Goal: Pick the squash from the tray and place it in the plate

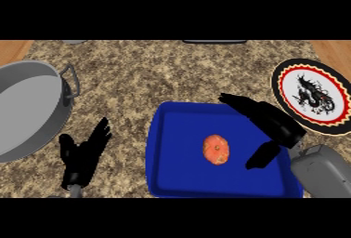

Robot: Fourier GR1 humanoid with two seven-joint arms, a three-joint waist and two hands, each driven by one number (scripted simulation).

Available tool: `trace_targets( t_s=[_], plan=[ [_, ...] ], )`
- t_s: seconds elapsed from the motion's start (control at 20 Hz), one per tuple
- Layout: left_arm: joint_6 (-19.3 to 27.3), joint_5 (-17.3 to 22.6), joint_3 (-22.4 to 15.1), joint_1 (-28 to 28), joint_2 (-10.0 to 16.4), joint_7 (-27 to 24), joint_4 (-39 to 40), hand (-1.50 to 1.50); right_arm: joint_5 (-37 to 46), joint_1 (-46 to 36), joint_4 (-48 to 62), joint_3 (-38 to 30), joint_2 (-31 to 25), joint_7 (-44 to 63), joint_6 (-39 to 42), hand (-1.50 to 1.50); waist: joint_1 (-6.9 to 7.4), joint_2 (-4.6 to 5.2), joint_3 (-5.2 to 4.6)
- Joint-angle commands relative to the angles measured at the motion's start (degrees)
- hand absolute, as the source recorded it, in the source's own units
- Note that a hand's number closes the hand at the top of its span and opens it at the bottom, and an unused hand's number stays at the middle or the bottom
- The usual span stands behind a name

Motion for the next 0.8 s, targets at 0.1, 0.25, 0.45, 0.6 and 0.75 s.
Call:
trace_targets(
  t_s=[0.1, 0.25, 0.45, 0.6, 0.75],
  plan=[
    [-0.05, -1.91, 1.23, -1.6, -1.28, 1.54, 0.29, 0.0, 2.38, -1.1, 2.16, -0.9, 3.09, 2.73, 6.95, -1.5, 0.25, 0.11, 0.03],
    [1.29, -3.07, -0.16, -1.45, -2.59, 5.9, -3.13, 0.0, 6.65, 6.5, -2.88, 2.76, 6.54, 3.3, 2.87, -1.5, 0.04, 0.04, 0.04],
    [-2.62, -4.09, 3.89, -2.31, -3.76, -0.34, 3.21, 0.0, 10.65, 5.93, 0.0, -1.24, 8.92, -0.3, 5.1, -1.5, 0.05, 0.1, 0.03],
    [-5.2, -2.2, 5.13, 1.29, -0.78, 3.56, -3.96, 0.0, 15.27, 6.23, 1.46, 0.02, 10.62, -0.02, 2.54, -1.5, 0.22, 0.08, 0.04],
    [-3.97, -4.12, 4.47, 0.0, -3.36, 1.96, 0.01, 0.0, 19.3, 6.08, 1.61, 0.64, 12.06, 2.65, 1.21, -1.5, 0.16, 0.09, 0.03]
  ],
)
